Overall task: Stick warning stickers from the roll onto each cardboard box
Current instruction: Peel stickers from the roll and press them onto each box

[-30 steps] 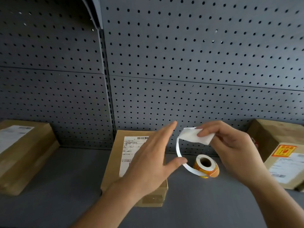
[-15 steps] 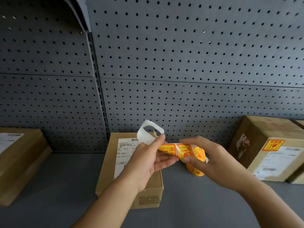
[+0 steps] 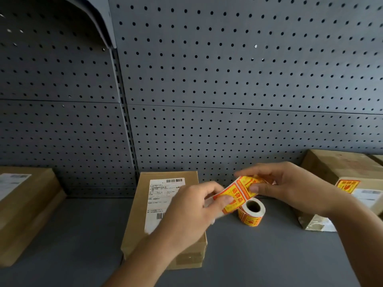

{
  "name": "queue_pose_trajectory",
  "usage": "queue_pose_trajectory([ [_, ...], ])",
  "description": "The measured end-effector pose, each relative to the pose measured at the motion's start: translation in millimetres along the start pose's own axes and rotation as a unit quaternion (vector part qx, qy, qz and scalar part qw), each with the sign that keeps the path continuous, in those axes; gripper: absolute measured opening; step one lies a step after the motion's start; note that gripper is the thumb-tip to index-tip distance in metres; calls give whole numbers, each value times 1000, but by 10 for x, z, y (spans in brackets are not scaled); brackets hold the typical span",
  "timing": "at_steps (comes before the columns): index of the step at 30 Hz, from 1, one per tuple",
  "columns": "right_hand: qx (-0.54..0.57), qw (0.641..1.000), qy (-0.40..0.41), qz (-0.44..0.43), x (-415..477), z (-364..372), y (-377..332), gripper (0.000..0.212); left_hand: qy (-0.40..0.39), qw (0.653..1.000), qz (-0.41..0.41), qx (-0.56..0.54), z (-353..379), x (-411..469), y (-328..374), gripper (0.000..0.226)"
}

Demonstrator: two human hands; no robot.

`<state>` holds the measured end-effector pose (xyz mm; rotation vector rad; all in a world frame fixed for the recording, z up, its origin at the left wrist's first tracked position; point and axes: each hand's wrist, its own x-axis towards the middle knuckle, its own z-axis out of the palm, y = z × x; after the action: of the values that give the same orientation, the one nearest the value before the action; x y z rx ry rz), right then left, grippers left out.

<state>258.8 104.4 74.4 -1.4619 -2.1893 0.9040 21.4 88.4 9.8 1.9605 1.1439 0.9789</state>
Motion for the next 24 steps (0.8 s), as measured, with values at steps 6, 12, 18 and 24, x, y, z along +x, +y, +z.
queue_pose_trajectory([
  [6,-117,936,318,-95,-12,519,41,27,116,947,-144,-263,231,-66,73,16],
  [12,-28,957,258,-126,-147,882,41,23,102,889,-178,-409,278,-138,93,28],
  [18,-53,961,256,-95,-226,838,14,40,43,939,-127,-316,194,-250,1,26],
  [24,-100,964,234,-81,-208,859,-44,29,55,969,-65,-233,190,-270,-51,17],
])
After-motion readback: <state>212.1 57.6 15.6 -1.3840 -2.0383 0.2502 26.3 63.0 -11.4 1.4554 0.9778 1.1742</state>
